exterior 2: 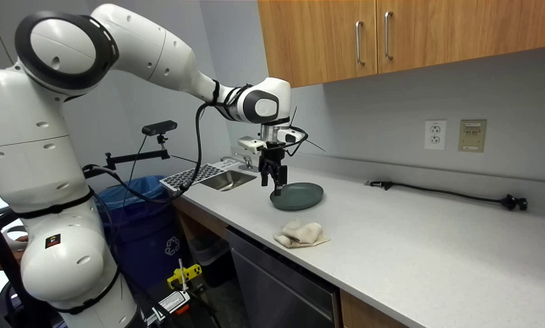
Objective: Lay the white cloth flat on the countertop
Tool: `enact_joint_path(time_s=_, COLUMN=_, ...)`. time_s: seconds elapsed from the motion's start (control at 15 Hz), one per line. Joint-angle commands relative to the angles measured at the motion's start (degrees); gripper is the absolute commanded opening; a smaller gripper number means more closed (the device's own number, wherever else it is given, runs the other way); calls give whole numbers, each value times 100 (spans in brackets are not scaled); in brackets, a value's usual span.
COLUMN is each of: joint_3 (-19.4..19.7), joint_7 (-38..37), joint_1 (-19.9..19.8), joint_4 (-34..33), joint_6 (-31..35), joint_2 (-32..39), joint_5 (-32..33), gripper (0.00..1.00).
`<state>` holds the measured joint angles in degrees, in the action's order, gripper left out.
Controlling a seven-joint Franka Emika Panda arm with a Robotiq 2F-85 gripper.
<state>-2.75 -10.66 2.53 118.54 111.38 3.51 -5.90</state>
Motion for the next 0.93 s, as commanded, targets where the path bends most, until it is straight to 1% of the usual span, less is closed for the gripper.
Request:
enact_joint_path(time_s=0.0, joint_3=70, joint_7=-491, joint_1=-2, joint_4=-602, joint_6=226, joint_2=565, joint_5=100, gripper=100)
enact_joint_path(time_s=0.4, joint_3=348, joint_7=-1359, joint_1=-81, joint_4=-821, joint_6=808, joint_2=949, joint_5=-150, gripper=100)
enact_joint_path(time_s=0.87, joint_3=634, joint_7=-2285, joint_1=-120, joint_4=-794, joint_6=1019, joint_2=1296, joint_5=-207, gripper=100)
